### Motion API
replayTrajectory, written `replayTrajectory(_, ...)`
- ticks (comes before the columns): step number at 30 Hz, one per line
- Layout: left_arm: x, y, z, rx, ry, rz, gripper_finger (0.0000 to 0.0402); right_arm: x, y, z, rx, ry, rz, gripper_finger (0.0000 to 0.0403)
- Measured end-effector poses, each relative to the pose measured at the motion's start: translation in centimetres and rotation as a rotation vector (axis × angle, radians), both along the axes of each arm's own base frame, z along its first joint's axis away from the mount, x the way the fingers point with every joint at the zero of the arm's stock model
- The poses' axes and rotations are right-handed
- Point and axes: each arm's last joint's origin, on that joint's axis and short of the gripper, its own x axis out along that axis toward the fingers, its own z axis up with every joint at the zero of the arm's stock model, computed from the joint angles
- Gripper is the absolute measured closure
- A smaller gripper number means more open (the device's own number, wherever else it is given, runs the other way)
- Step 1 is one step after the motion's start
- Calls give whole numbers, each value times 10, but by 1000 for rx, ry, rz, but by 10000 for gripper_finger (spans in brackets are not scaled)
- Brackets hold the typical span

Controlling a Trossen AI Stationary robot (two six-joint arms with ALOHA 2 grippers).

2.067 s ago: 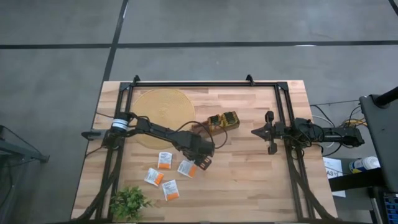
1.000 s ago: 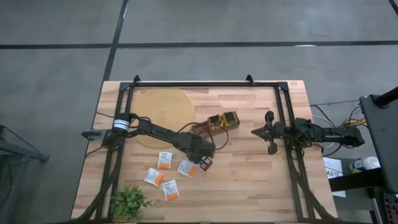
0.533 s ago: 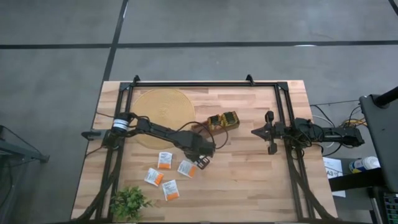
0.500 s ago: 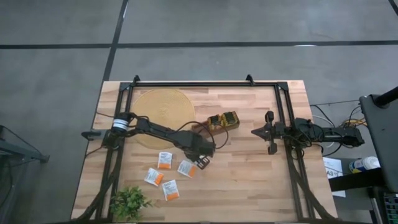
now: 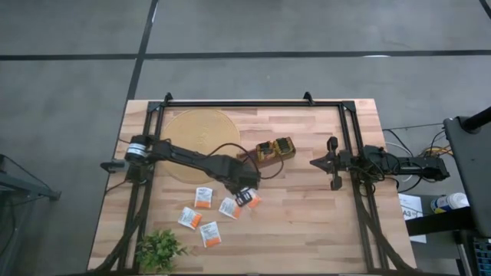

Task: Pick & Place Tea
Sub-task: Put the white tea bag into the left section of the wooden organizer

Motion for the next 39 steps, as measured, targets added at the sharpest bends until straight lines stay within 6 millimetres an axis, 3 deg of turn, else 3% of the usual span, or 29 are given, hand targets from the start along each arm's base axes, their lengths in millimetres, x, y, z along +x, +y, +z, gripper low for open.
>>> replayTrajectory(9,-1,5,10,91,-34,-170,402,0,0,0,0,1,0,394)
replayTrajectory(17,5,16,19,101,-88,-169,402,0,0,0,0,1,0,394)
replayTrajectory(30,10,15,20,84,-149,-120,398,0,0,0,0,1,0,394)
replayTrajectory(34,13,14,21,82,-180,-118,365,0,0,0,0,1,0,394)
replayTrajectory(39,13,14,21,70,-187,-97,290,0,0,0,0,1,0,394)
